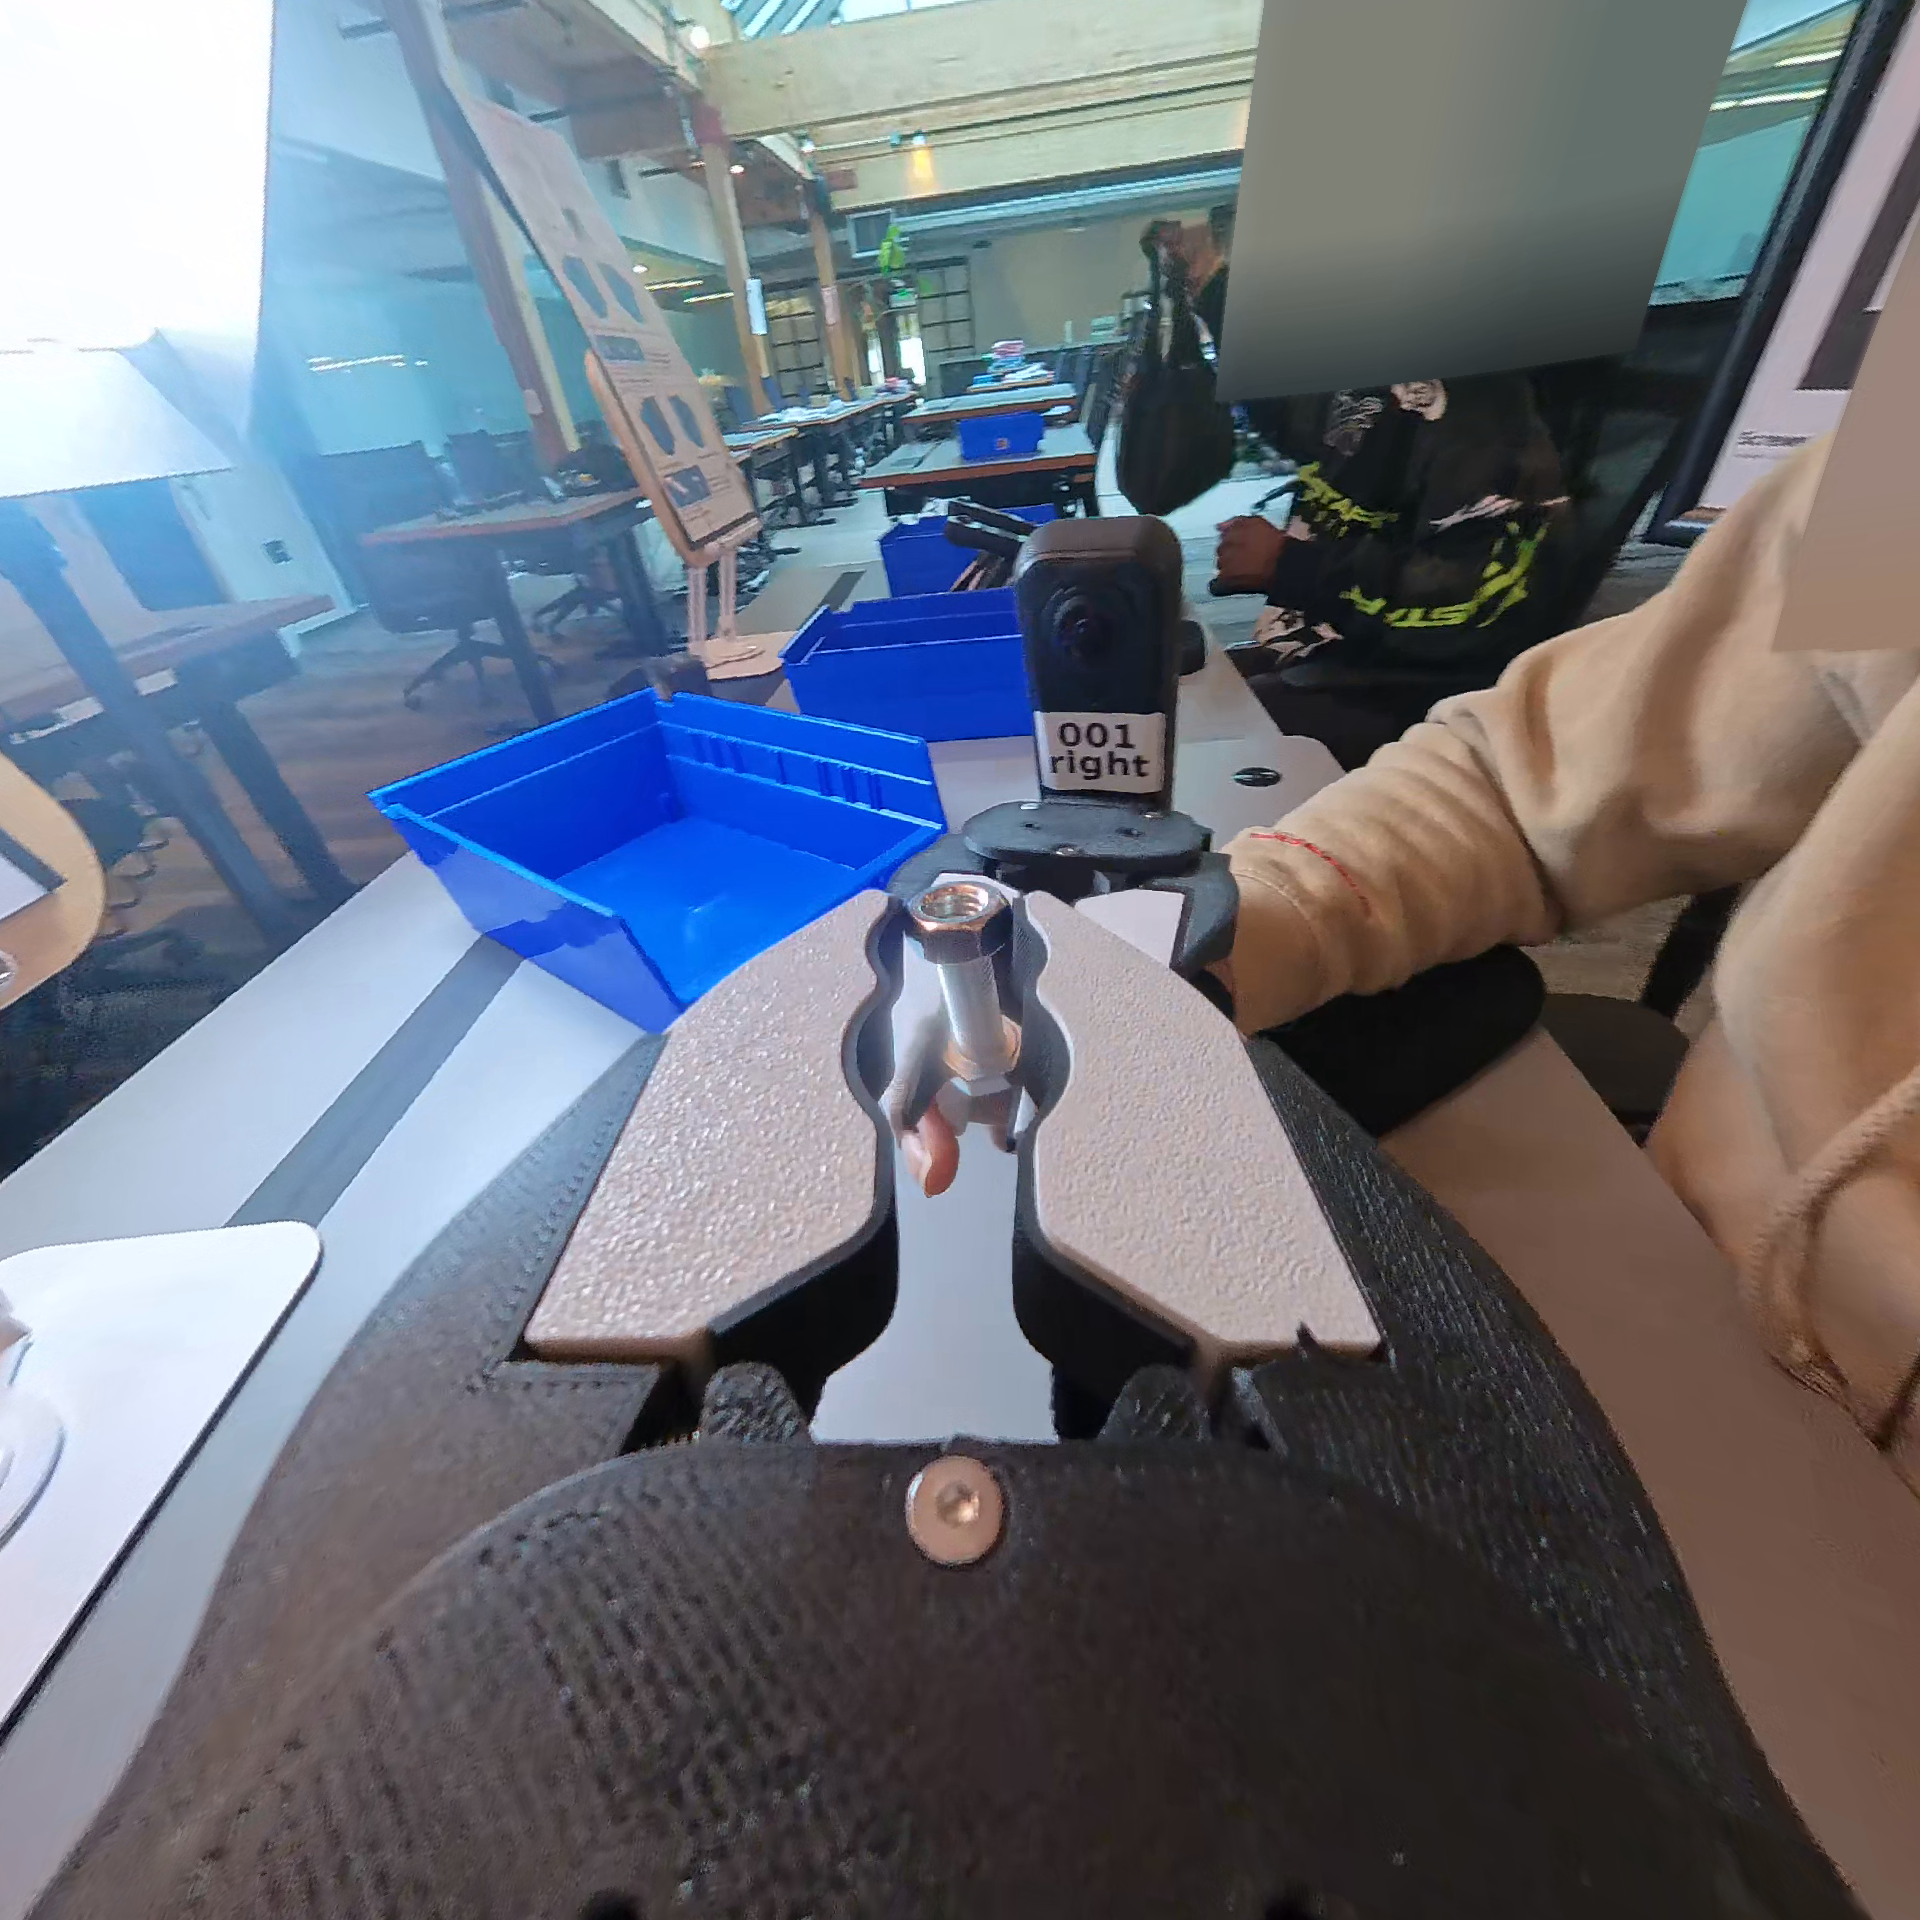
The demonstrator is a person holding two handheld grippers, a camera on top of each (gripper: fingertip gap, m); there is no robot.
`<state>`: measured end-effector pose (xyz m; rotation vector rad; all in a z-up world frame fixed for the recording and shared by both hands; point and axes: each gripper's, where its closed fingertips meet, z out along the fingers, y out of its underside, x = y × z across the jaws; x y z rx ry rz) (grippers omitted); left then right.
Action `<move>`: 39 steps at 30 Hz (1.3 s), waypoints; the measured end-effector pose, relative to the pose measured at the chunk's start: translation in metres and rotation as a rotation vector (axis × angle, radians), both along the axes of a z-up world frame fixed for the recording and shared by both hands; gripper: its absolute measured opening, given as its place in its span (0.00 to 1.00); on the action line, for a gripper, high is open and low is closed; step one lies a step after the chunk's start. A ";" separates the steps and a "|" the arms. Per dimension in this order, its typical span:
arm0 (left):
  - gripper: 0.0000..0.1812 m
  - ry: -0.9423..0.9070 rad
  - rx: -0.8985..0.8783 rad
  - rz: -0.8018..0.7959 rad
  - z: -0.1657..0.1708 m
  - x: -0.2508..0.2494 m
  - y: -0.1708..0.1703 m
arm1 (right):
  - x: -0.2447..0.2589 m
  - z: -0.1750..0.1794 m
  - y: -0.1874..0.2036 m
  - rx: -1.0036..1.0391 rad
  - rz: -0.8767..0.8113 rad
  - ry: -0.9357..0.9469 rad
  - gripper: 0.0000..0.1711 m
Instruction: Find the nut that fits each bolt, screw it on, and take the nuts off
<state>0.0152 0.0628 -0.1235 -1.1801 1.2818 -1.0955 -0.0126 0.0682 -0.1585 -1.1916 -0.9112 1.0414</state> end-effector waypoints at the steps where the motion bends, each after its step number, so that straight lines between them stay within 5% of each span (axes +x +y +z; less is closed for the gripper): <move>1: 0.11 -0.002 -0.003 -0.024 0.000 -0.002 -0.002 | -0.001 0.000 -0.003 0.001 0.018 0.001 0.11; 19: 0.11 -0.205 -0.062 -0.076 0.019 0.001 -0.012 | -0.002 0.019 -0.016 -0.101 0.108 0.165 0.11; 33: 0.13 -0.170 -0.053 -0.099 0.019 -0.004 -0.014 | -0.001 0.021 -0.018 -0.043 0.098 0.153 0.11; 39: 0.00 -0.136 -0.041 -0.059 0.015 -0.010 -0.005 | 0.001 0.017 -0.012 -0.062 0.084 0.137 0.11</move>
